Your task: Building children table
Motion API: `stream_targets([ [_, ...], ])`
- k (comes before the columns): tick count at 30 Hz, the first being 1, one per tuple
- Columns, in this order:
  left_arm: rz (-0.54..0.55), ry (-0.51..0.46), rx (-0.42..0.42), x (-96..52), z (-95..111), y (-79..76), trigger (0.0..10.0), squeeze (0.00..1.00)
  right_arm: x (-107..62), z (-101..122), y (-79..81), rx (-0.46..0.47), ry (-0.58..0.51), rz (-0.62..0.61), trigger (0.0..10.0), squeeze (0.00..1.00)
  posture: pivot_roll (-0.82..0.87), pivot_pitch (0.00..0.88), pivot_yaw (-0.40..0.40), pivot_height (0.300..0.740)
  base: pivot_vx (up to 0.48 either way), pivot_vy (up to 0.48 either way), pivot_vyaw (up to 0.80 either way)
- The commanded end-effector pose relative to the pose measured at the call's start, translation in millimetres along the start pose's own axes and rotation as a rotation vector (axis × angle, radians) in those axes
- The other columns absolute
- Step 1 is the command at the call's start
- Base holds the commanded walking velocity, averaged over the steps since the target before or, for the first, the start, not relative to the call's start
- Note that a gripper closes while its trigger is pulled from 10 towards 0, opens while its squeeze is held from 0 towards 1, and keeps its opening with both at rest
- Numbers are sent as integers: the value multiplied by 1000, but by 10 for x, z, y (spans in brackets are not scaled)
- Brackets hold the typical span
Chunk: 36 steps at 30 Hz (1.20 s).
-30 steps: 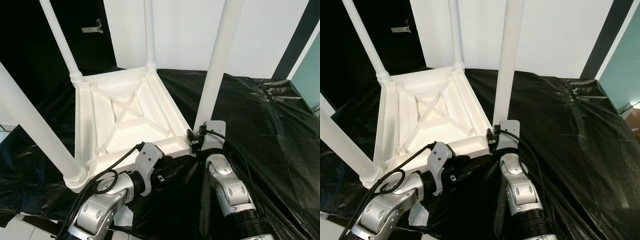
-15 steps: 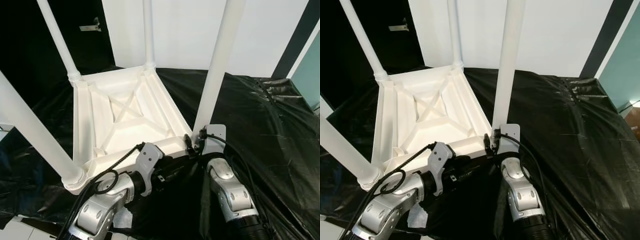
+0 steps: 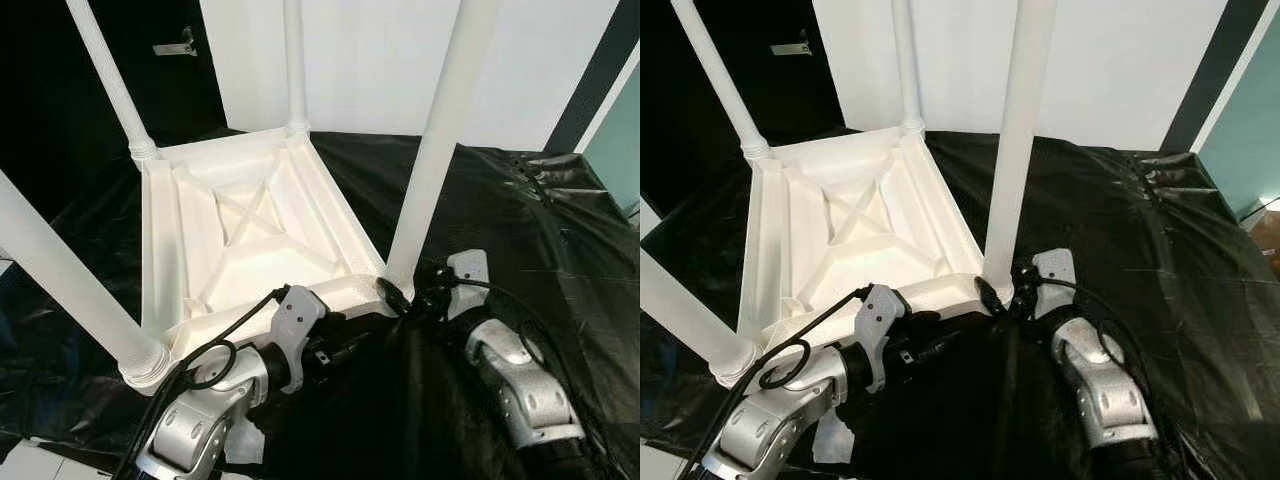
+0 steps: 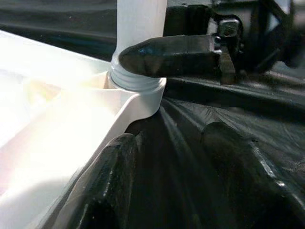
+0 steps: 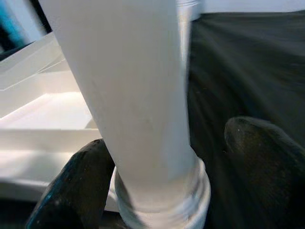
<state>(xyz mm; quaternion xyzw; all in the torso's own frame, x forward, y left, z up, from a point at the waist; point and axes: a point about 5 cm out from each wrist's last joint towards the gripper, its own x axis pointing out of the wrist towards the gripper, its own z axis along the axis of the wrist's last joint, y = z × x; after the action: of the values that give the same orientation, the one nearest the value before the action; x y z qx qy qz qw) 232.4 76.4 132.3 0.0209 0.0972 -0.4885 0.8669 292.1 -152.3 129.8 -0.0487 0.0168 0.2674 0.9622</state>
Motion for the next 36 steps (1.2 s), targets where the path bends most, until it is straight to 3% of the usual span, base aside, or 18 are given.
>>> stream_targets([
  [1, -14, 5, -2, 3, -2, -1, 10000, 0, 40, 18, -28, -5, -12, 49, 10000, 0, -21, 0, -15, 740, 0, 0, 0],
  [4, -14, 5, 1, 6, 4, 8, 10000, 0, 96, 41, -36, -31, -13, 93, 10000, 0, -17, 0, -16, 740, 0, 0, 0],
  [5, -12, 4, 4, 4, 11, 17, 10000, 0, 203, 69, -5, -53, -10, 184, 10000, 0, -10, 0, -18, 740, 0, 0, 0],
  [8, -10, 3, 7, -2, 13, 24, 10000, 0, 301, 78, 25, -73, 8, 258, 10000, 0, -5, 0, -21, 740, 0, 0, 0],
  [12, -3, 3, 14, -9, 12, 37, 10000, 0, 393, 60, 35, -131, 41, 318, 10000, 0, 12, 0, -31, 740, 0, 0, 0],
  [13, 1, 2, 16, -12, 14, 41, 10000, 0, 395, 51, 23, -135, 46, 329, 2902, 0, 15, 0, -33, 740, 0, 0, 0],
  [14, 4, 1, 17, -14, 14, 45, 10000, 0, 396, 45, 14, -135, 48, 337, 2902, 0, 18, 0, -36, 740, 0, 0, 0],
  [15, 7, 1, 16, -17, 14, 47, 10000, 0, 387, 35, -9, -136, 53, 336, 0, 0, 20, 0, -39, 740, 0, 0, 0],
  [26, 0, 4, 10, -11, -9, 21, 10000, 0, 300, -85, -112, -118, 81, 325, 0, 0, 6, 0, -33, 740, 0, 0, 0],
  [27, -5, 5, 11, -7, -9, 19, 10000, 0, 286, -89, -118, -115, 73, 304, 4078, 0, 3, 0, -30, 740, 0, 0, 0],
  [29, -8, 6, 11, -6, -9, 17, 10000, 0, 275, -90, -122, -113, 67, 288, 4078, 0, 2, 0, -29, 740, 0, 0, 0],
  [30, -10, 8, 12, -4, -10, 17, 10000, 0, 270, -103, -122, -118, 76, 259, 10000, 0, 0, 0, -27, 740, 0, 0, 0],
  [35, -23, 21, 17, 3, -21, -2, 10000, 0, 260, -149, -43, -101, 91, 121, 10000, 0, -7, 0, -22, 740, 0, 0, 0],
  [36, -26, 23, 16, 0, -27, -8, 10000, 0, 267, -165, -12, -72, 90, 41, 10000, 0, -12, 0, -17, 740, 0, 0, 0],
])
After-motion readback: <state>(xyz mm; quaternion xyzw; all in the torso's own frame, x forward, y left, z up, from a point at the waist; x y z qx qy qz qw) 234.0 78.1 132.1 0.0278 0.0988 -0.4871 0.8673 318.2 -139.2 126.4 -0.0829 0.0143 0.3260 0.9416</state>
